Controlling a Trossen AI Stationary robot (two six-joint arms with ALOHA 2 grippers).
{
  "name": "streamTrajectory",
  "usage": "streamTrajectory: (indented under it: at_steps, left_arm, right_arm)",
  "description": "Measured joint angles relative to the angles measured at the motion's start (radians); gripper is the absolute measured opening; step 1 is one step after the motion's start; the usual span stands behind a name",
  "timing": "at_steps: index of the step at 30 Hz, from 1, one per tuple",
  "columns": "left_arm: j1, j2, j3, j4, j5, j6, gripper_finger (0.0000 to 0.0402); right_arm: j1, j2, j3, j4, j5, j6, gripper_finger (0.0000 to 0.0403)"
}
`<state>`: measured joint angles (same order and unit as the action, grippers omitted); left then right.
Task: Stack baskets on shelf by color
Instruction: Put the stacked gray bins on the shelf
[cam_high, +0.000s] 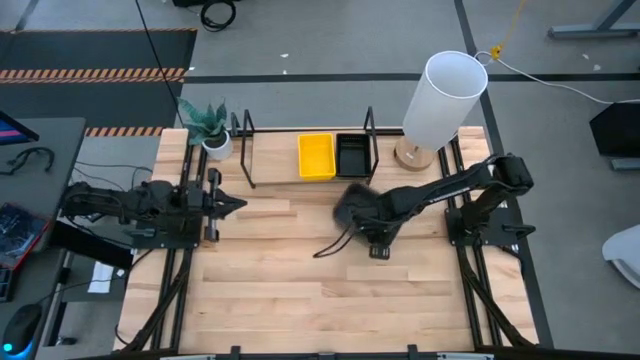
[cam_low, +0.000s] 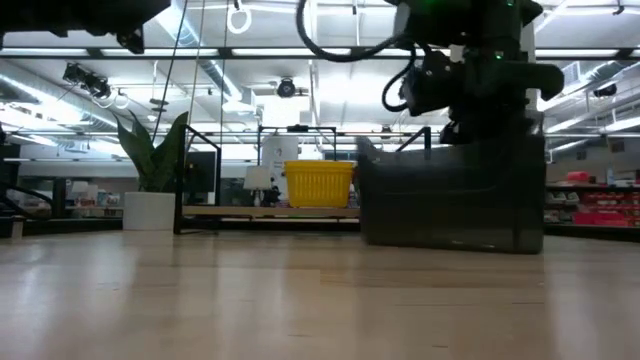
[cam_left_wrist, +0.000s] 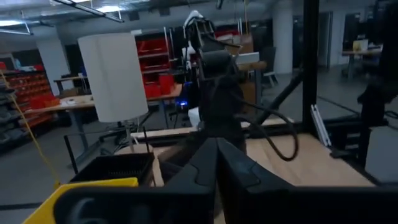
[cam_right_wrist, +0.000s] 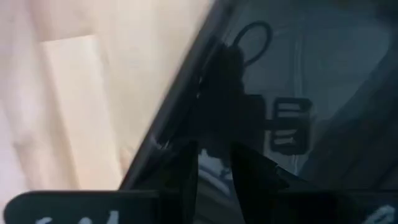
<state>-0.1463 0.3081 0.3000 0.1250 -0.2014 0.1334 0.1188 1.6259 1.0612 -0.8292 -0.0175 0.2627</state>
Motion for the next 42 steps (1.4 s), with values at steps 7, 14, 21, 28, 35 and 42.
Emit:
streamTrajectory:
  at_steps: [7, 14, 21, 28, 35, 42]
  left_arm:
    - [0.000, -0.072, -0.015, -0.048, 0.000, -0.045, 0.0017]
    - [0.000, -0.076, -0.015, -0.043, 0.000, -0.051, 0.0011]
    - [0.005, -0.145, -0.015, -0.016, -0.056, -0.013, 0.0010]
    - [0.005, -0.173, -0.027, -0.056, -0.033, -0.041, 0.0010]
    - [0.005, -0.173, -0.172, 0.112, -0.023, -0.069, 0.0009]
    - [0.005, -0.173, -0.230, 0.206, -0.023, -0.069, 0.0008]
  right_arm:
    - [0.068, 0.110, 0.110, -0.006, -0.067, -0.035, 0.0100]
    - [0.145, 0.205, 0.273, 0.006, -0.071, -0.113, 0.0100]
    - [0.179, 0.208, 0.459, -0.059, 0.012, -0.151, 0.0100]
    - [0.191, 0.111, 0.527, -0.138, 0.125, -0.159, 0.0100]
    - [0.218, 0.089, 0.524, -0.289, 0.101, -0.147, 0.0102]
    - [0.281, 0.092, 0.487, -0.328, 0.093, -0.090, 0.0144]
